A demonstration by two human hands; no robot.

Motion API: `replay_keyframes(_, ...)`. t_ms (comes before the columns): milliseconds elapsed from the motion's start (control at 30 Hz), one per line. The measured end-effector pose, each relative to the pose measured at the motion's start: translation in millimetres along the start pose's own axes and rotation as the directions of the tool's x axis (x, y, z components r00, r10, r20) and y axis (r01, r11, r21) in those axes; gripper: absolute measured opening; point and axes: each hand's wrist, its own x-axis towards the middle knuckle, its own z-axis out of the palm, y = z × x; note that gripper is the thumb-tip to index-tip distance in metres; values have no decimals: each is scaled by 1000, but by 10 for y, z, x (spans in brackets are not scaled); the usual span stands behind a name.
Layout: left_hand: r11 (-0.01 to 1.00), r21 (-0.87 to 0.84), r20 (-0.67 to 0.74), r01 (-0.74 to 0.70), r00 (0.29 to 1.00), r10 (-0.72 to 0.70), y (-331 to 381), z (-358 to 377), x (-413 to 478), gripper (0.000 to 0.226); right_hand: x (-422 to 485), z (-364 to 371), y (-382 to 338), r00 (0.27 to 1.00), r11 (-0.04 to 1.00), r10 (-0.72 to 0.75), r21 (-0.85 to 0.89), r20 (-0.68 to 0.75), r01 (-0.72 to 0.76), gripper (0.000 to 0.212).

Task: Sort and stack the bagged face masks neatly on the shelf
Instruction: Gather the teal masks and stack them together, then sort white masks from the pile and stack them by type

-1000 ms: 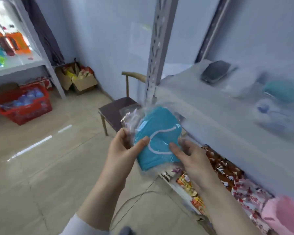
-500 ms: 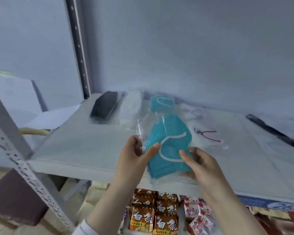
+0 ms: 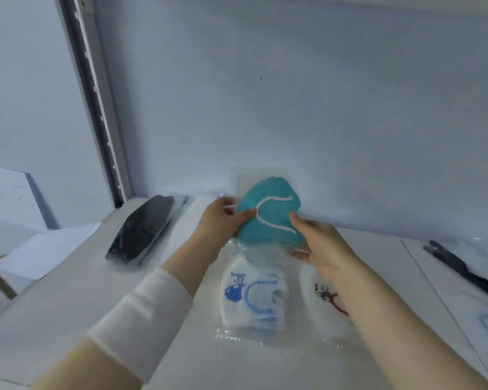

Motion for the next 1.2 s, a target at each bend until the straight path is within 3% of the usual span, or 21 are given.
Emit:
replay_keyframes(133,970,242,-34,32,999,-24,86,17,631,54,589,169,-47,997,987,34,-152,-76,-45,32)
replay_keyframes(233,859,509,-7,56,998,-61,17,53,811,35,825,254,60,989,935,20,-347,-148,-71,33)
replay_keyframes(367,718,694,13,43,997,-72,-122,92,906,43,877,315,149,980,856,-19,-511,-196,-86,37)
replay_keyframes(733,580,815,23,3,999,-38,-177,164,870,48,861,302,183,982,778,-51,-624,-179,-73,36)
replay_keyframes(867,530,845,-29,-79,981,192,-35,140,737,53,757,118,82,958,732,-217,-680,-186,33,35)
replay_keyframes(1000,326,882,183,-340,885,428,210,405,525,52,486,-374,-7,905,675,-375,-729,-202,117,50)
replay_keyframes(1200,151,807,472,-572,776,418,276,1673,-8,50,-59,-1690,165,870,454,-435,-891,-233,-11,53)
